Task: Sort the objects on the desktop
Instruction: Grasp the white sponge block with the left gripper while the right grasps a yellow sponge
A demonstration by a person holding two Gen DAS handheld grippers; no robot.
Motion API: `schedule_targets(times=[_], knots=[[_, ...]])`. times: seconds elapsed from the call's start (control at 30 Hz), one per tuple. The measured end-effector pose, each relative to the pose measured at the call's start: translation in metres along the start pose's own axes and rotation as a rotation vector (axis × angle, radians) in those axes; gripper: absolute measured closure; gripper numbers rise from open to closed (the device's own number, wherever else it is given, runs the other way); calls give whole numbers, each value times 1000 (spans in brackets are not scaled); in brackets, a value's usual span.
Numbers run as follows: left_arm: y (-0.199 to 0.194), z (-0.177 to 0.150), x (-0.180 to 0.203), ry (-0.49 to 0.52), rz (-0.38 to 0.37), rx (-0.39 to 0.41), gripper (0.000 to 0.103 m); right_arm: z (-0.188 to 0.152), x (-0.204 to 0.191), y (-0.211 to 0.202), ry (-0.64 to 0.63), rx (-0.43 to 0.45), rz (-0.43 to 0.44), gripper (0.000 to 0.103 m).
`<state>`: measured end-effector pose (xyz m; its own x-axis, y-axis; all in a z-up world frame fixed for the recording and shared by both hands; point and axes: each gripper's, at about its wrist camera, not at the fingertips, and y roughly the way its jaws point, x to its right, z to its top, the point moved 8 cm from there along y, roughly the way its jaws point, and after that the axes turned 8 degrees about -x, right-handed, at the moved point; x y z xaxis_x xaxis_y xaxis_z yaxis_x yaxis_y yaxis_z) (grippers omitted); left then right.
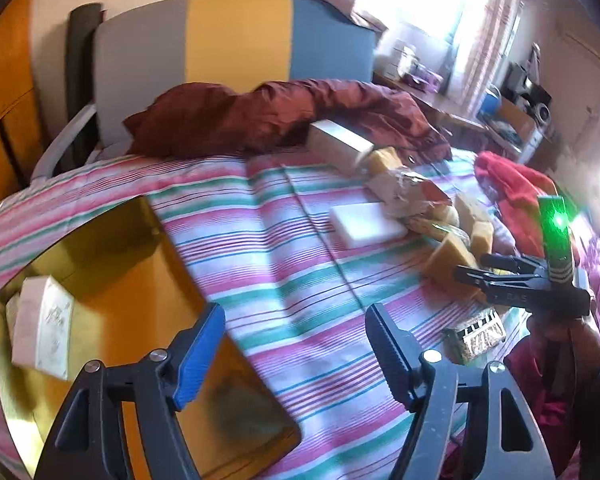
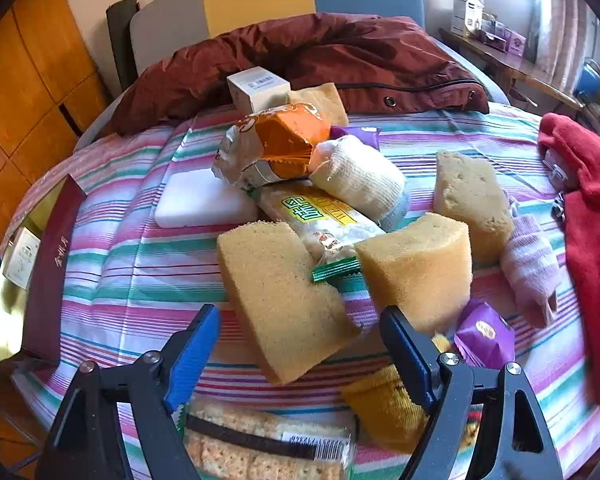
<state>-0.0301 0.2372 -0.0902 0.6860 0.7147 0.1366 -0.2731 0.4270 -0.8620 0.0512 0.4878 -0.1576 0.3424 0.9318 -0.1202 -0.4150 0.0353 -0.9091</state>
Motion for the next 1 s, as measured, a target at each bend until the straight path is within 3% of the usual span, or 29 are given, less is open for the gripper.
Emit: schedule_targets(times=[0.07, 0.1, 0.2, 0.4, 0.77, 1.0], knots=[[10, 7, 10, 30, -2, -17, 28, 3, -1, 3, -12, -4, -2, 25], [13, 10, 13, 46, -1, -25, 28, 4, -2, 5, -22, -12, -6, 34], [28, 22, 27, 105, -1, -49, 27, 5, -9, 9, -53, -29, 6, 45], [58, 51, 44, 213, 12, -93, 24, 4, -15, 7, -90, -29, -2, 49], [125, 82, 86, 566, 26, -189, 18, 4, -23, 1, -91, -30, 90, 51], [163, 94, 96, 642, -12, -248, 18, 3, -23, 1, -79, -37, 110, 51]])
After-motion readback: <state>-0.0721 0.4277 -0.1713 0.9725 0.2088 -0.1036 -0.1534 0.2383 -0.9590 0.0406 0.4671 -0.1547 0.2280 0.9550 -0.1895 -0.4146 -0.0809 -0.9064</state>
